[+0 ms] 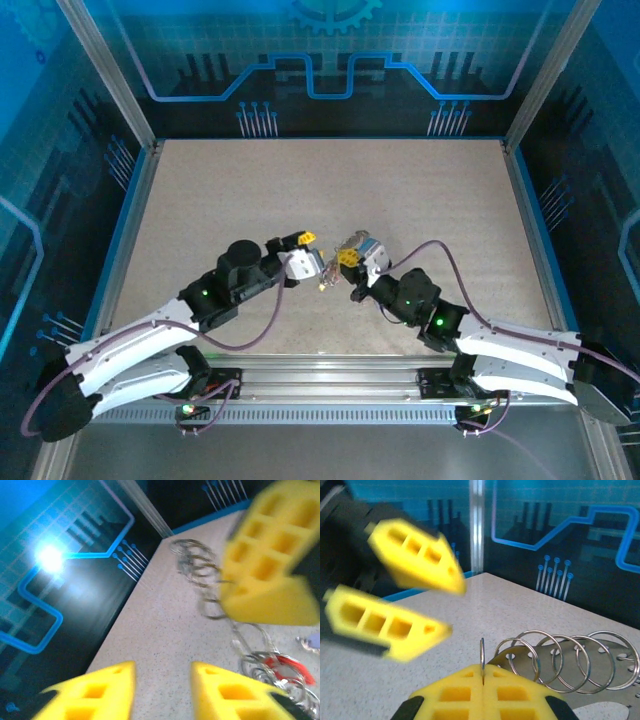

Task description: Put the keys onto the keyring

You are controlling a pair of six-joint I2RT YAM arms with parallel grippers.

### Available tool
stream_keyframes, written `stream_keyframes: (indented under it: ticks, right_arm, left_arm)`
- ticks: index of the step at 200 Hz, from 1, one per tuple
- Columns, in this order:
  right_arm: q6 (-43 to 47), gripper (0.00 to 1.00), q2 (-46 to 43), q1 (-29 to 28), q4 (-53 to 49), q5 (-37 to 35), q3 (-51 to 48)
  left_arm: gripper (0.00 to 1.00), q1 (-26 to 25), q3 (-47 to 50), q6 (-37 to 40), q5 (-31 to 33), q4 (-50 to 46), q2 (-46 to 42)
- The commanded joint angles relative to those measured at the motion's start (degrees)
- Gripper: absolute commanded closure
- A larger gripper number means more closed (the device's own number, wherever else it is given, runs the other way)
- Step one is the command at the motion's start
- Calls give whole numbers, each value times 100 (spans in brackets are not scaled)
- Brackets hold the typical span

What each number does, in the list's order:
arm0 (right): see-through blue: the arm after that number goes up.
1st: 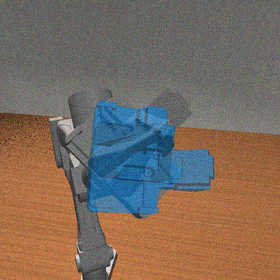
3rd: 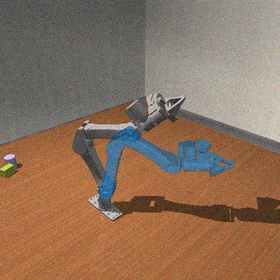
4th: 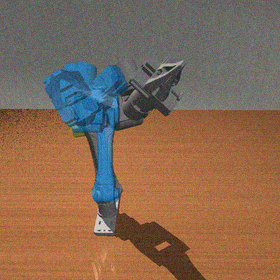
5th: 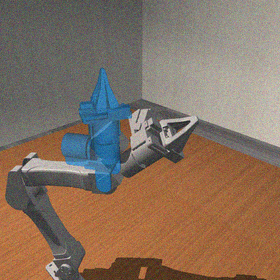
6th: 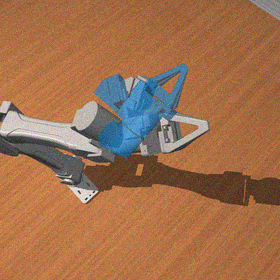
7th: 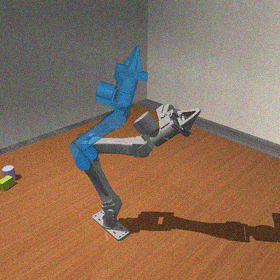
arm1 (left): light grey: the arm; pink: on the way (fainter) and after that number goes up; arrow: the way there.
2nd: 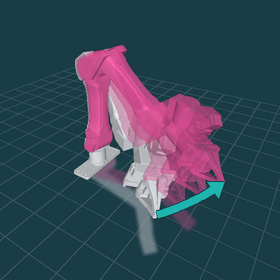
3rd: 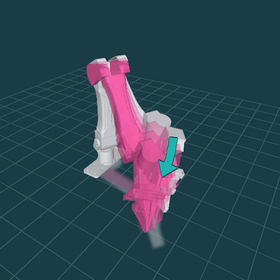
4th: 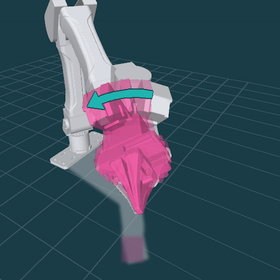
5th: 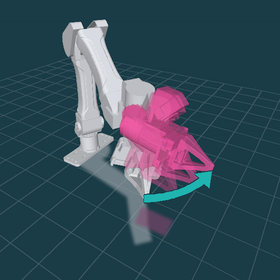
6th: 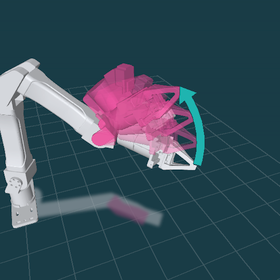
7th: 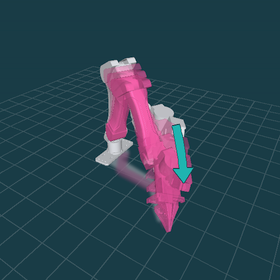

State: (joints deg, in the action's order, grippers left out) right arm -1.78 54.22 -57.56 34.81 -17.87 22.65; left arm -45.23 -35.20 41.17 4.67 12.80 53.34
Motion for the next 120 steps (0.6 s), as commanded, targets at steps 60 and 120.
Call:
stream_keyframes:
  ticks: [60, 120]
  right_arm:
    - [1047, 100, -754, 1335, 379, 3355, -246]
    - [1313, 100, -647, 1791, 73, 5228, 4]
  left_arm:
    - [60, 431, 125, -649, -2743, -609, -1042]
    - [64, 433, -62, -775, -3288, -857, -931]
